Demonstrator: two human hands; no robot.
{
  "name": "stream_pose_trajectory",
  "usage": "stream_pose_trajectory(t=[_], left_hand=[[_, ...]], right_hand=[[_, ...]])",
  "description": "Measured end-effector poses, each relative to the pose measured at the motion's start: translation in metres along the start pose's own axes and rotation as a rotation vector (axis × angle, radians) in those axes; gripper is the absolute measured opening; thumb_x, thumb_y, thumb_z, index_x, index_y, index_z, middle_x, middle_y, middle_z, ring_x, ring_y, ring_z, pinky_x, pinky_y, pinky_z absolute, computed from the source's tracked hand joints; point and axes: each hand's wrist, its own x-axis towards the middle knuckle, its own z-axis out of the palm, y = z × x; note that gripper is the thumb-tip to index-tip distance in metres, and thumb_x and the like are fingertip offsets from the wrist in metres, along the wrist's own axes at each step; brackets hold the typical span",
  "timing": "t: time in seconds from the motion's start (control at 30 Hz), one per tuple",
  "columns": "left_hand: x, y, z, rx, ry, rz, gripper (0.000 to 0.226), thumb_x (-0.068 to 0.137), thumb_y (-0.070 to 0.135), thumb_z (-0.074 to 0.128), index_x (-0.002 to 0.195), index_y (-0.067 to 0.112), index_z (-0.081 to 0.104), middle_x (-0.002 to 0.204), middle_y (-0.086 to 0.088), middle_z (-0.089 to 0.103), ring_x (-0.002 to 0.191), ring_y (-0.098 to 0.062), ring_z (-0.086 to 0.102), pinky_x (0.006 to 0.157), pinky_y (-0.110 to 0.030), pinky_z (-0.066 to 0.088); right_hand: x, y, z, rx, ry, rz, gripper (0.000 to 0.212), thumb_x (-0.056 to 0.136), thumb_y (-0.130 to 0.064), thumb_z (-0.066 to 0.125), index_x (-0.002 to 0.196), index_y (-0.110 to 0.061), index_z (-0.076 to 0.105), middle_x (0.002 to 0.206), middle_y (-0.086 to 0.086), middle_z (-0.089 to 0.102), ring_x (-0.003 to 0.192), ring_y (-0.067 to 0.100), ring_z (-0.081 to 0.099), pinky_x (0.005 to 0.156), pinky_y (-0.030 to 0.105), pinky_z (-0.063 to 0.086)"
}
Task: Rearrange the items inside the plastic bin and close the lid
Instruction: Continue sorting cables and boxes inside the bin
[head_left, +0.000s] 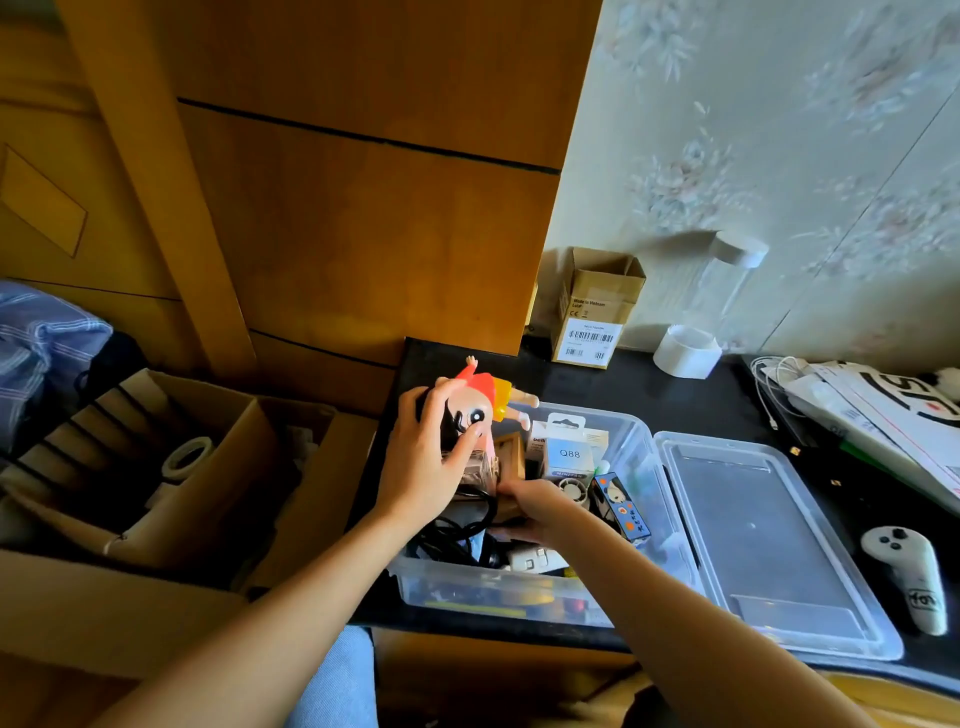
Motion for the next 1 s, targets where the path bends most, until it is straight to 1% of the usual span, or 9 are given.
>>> stream_pose_trajectory(t=[0.1,0.17,0.23,0.33,0.57,0.67,0.8,0.87,1.0], left_hand=[[-0.001,0.003,-0.002,-0.019,0.07,0.016,0.05,0.087,0.035,0.061,0.133,0.024,0.044,0.125,-0.004,0.044,0.105,-0.009,0.051,0.076,-0.011,0.046],[-0.002,0.005,-0.004,0.003,0.109,0.022,0.049,0.087,0.038,0.059,0.132,0.027,0.043,0.124,-0.004,0.045,0.103,-0.001,0.045,0.071,-0.003,0.041],[-0.002,0.008,-0.005,0.007,0.136,0.036,0.048,0.087,0.038,0.059,0.131,0.028,0.042,0.123,-0.005,0.046,0.1,0.006,0.041,0.071,0.0,0.039],[-0.001,0.009,-0.007,-0.016,0.164,0.012,0.047,0.087,0.036,0.06,0.13,0.021,0.046,0.12,-0.007,0.048,0.098,0.005,0.042,0.074,0.003,0.037],[-0.001,0.009,-0.008,0.01,0.129,-0.087,0.045,0.085,0.03,0.066,0.126,0.019,0.051,0.12,-0.007,0.052,0.099,-0.014,0.056,0.065,0.004,0.037],[-0.001,0.012,-0.009,0.05,0.108,-0.073,0.046,0.083,0.029,0.069,0.124,0.018,0.054,0.117,-0.007,0.054,0.094,-0.011,0.055,0.065,0.005,0.036],[-0.002,0.015,-0.009,0.099,0.081,-0.022,0.046,0.08,0.029,0.072,0.121,0.015,0.056,0.112,-0.009,0.054,0.086,-0.006,0.049,0.062,0.003,0.037],[-0.001,0.015,-0.007,0.142,0.032,0.013,0.049,0.079,0.03,0.074,0.121,0.013,0.056,0.11,-0.009,0.053,0.085,-0.01,0.054,0.053,-0.001,0.036],[-0.001,0.009,-0.004,0.196,-0.057,0.052,0.053,0.077,0.034,0.075,0.122,0.015,0.054,0.115,-0.007,0.05,0.089,-0.02,0.061,0.058,-0.006,0.036]], right_hand=[[-0.003,-0.004,-0.007,-0.069,0.079,-0.089,0.008,0.089,-0.008,0.053,0.088,-0.001,0.055,0.098,0.019,0.063,0.1,0.036,0.063,0.089,0.046,0.052],[-0.009,-0.005,-0.012,-0.068,0.075,-0.131,0.007,0.088,-0.004,0.052,0.083,-0.001,0.055,0.096,0.022,0.064,0.099,0.039,0.064,0.089,0.048,0.052],[-0.017,-0.005,-0.02,-0.066,0.063,-0.171,0.004,0.089,-0.004,0.054,0.088,-0.001,0.056,0.094,0.021,0.065,0.085,0.033,0.068,0.074,0.04,0.058],[-0.028,-0.007,-0.033,-0.177,0.092,-0.26,0.014,0.092,-0.013,0.054,0.1,-0.002,0.055,0.094,0.017,0.067,0.065,0.024,0.069,0.053,0.03,0.059],[-0.036,-0.004,-0.056,-0.475,0.26,-0.461,0.007,0.09,-0.02,0.05,0.091,-0.014,0.053,0.087,0.01,0.067,0.071,0.026,0.071,0.071,0.044,0.059],[-0.044,-0.004,-0.065,-0.413,0.307,-0.527,0.01,0.091,-0.022,0.048,0.092,-0.013,0.053,0.085,0.008,0.066,0.061,0.022,0.07,0.063,0.042,0.06],[-0.06,-0.004,-0.076,-0.495,0.471,-0.659,0.015,0.09,-0.027,0.046,0.086,-0.014,0.052,0.078,0.007,0.064,0.067,0.028,0.067,0.062,0.042,0.057],[-0.068,-0.007,-0.084,-0.484,0.542,-0.7,0.023,0.09,-0.03,0.045,0.08,-0.01,0.049,0.078,0.014,0.063,0.07,0.032,0.066,0.059,0.041,0.054],[-0.079,-0.011,-0.097,-0.347,0.519,-0.737,0.024,0.092,-0.024,0.046,0.081,-0.003,0.051,0.084,0.021,0.06,0.073,0.034,0.065,0.06,0.044,0.058]])
